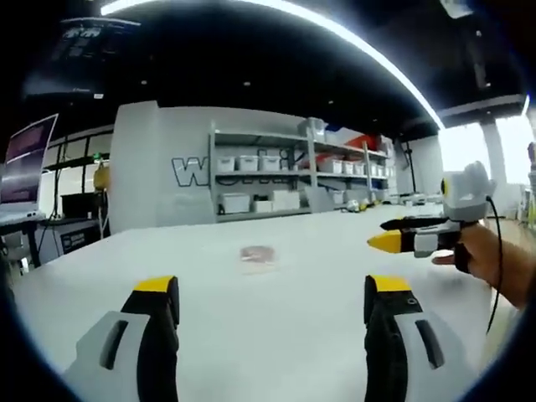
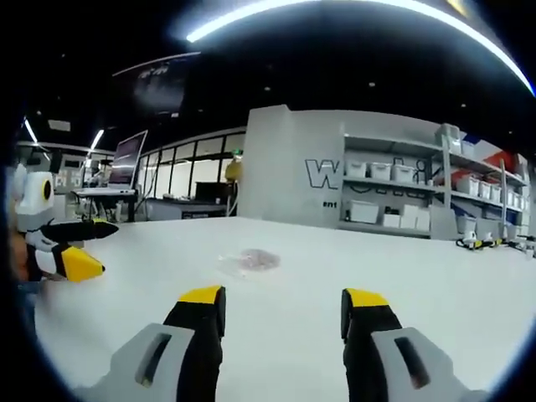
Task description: Open the resealable bag by pulling the two sides of the seal apart until the entire bag opening is separated and visibly accessible.
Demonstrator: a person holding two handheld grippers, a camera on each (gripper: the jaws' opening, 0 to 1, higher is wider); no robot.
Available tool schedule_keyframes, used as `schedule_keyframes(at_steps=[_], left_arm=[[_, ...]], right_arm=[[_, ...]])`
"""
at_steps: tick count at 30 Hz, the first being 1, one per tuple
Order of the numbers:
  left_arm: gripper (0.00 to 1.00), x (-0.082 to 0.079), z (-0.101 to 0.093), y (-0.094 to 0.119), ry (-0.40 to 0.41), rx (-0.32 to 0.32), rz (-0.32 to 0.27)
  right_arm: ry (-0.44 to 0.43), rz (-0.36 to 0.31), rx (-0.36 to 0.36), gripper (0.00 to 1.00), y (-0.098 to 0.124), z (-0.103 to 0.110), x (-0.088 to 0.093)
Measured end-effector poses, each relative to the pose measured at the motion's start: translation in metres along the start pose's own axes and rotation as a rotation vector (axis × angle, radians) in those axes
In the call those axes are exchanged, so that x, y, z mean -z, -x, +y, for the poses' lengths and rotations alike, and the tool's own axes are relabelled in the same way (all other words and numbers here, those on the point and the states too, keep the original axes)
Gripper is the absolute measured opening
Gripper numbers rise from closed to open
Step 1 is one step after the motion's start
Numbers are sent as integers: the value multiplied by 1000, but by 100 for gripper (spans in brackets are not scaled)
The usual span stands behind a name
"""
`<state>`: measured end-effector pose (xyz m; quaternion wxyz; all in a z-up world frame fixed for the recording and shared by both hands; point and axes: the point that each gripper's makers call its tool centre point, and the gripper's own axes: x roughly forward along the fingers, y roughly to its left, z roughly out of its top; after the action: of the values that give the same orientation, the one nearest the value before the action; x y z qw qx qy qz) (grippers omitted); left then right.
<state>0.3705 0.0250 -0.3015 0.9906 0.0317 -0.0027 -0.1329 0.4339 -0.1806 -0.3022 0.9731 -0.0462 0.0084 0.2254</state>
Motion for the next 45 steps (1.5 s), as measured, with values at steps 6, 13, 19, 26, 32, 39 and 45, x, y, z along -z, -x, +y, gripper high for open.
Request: schedule_keyframes(at_steps=[6, 13, 19, 26, 32, 39, 45], left_arm=[[90, 3, 2, 1, 18, -3, 6], [88, 3, 6, 5, 59, -1, -2], [88, 6, 5, 6, 59, 5, 2], [88, 7, 3, 7, 50, 13, 4], [89, 8, 3, 7, 59, 19, 5], [89, 8, 3, 7, 70, 23, 6], [87, 7, 3, 7, 83, 23, 1]], right_arm=[[-3, 0, -3, 55, -2, 0, 0], [-13, -2, -10, 55, -4, 0, 2], [-26, -9, -7, 53, -3, 0, 5], [-34, -48, 8, 48, 1, -3, 0], [-37, -55, 8, 48, 1, -3, -2], [-39, -54, -3, 49, 1, -2, -3], [-44, -52, -2, 48, 2, -2, -2]])
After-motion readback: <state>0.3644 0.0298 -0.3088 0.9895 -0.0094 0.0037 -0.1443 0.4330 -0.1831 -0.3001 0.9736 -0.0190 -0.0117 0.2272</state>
